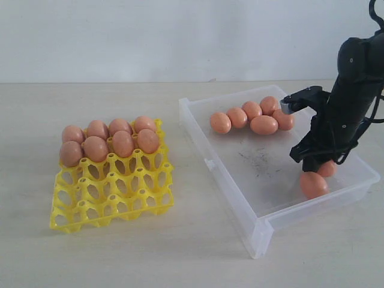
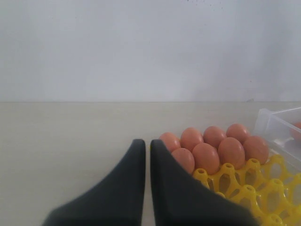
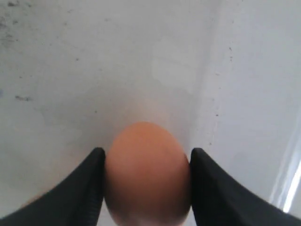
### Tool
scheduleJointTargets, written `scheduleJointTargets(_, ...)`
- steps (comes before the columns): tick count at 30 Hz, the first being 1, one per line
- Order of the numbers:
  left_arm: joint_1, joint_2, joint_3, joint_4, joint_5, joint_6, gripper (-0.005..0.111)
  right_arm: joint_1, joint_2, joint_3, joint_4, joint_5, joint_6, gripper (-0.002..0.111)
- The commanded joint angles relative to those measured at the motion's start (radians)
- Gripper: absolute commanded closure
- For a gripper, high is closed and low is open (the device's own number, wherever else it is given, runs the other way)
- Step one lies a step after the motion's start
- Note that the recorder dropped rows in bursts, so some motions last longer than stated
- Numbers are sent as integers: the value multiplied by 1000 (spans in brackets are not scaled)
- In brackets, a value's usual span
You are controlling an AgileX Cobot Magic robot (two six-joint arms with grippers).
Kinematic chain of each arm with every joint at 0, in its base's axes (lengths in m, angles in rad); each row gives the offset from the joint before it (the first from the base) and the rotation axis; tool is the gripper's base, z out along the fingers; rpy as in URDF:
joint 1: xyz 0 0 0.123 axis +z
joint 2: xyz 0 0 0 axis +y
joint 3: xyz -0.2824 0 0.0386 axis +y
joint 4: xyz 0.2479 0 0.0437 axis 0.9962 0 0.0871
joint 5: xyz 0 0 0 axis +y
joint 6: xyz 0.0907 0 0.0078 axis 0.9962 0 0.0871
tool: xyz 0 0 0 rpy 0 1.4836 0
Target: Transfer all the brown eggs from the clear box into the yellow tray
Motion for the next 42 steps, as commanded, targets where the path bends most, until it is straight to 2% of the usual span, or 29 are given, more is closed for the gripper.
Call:
scheduleJointTargets(1,-6,3,4,-5,-13,5,103,-6,-2,-1,26,-123,85,107)
scheduleJointTargets(3,-6,3,4,-5,-13,5,103,-4,-19,67,148,-363,114,109)
scheduleJointTargets(6,-6,3,4,-5,-13,5,103,31,-75,275,424,-855,-19,109)
scheduleJointTargets(8,-6,3,4,-5,-13,5,103,67,-96,367,423,-1052,1,109)
scheduleJointTargets(10,-6,3,4,-5,-13,5,103,104,-109,436,348,-1213,104,109)
scheduleJointTargets(12,-6,3,4,-5,-13,5,103,132,-110,491,176,-1392,336,109)
scheduleJointTargets(14,-6,3,4,-5,-13,5,103,146,-93,578,-181,-1773,724,109)
scheduleJointTargets(16,-6,3,4,-5,-13,5,103,149,-67,599,-345,-2045,852,109)
scheduleJointTargets(19,-6,3,4,-5,-13,5,103,167,-39,562,-503,-2062,966,109)
scheduleJointTargets(27,-6,3,4,-5,-13,5,103,315,53,336,-859,-2062,942,109)
scheduleJointTargets(29,-6,3,4,-5,-13,5,103,361,91,269,-892,-2050,939,109)
scheduleJointTargets(33,-6,3,4,-5,-13,5,103,444,181,130,-944,-1906,931,109)
scheduleJointTargets(42,-6,3,4,-5,-13,5,103,521,329,-64,-981,-1906,868,109)
